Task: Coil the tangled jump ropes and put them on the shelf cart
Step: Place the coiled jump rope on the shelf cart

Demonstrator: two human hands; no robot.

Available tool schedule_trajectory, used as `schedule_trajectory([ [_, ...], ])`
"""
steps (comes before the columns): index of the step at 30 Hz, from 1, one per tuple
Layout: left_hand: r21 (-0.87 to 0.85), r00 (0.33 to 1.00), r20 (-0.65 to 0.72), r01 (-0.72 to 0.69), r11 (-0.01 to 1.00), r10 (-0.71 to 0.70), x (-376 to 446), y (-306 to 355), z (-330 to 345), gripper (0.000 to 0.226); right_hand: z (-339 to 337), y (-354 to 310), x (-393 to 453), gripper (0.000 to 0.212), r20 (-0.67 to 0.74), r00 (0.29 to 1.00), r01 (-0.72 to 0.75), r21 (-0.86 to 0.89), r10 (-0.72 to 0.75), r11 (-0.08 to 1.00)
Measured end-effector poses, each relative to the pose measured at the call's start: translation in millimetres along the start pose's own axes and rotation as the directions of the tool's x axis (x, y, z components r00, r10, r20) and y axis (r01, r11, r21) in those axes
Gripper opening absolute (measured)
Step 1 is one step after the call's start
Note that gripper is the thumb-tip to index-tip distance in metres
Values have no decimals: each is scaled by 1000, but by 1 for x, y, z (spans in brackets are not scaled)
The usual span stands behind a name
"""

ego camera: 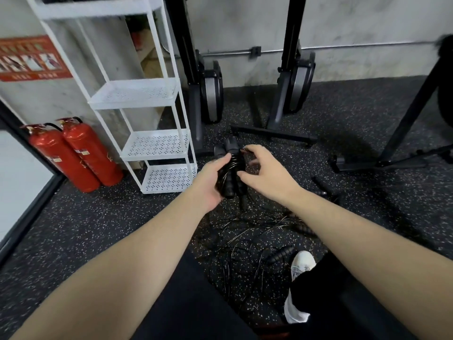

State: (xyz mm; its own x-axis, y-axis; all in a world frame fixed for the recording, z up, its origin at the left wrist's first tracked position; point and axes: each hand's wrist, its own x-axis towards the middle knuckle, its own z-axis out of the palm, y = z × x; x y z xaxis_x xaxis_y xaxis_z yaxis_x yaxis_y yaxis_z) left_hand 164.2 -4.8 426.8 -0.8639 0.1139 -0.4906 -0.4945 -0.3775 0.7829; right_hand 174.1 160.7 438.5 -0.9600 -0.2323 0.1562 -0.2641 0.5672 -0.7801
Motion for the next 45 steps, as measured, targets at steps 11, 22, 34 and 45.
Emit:
schedule_trajectory([
  [11,39,954,-137,-263,964,266,-3,132,-12,46,-20,-104,99,92,167,985,-65,203,30,977],
  [22,181,930,-81,-340,923,358,-29,281,-29,27,-35,-210,215,85,78,995,31,368,-64,929],
  [34,185,890,-187,-384,905,416,14,344,-71,17,-16,-244,291,82,182,978,50,277,-104,960],
  [45,212,912,-344,-157,965,224,119,337,-122,25,21,-198,360,77,331,942,-47,-42,59,998],
])
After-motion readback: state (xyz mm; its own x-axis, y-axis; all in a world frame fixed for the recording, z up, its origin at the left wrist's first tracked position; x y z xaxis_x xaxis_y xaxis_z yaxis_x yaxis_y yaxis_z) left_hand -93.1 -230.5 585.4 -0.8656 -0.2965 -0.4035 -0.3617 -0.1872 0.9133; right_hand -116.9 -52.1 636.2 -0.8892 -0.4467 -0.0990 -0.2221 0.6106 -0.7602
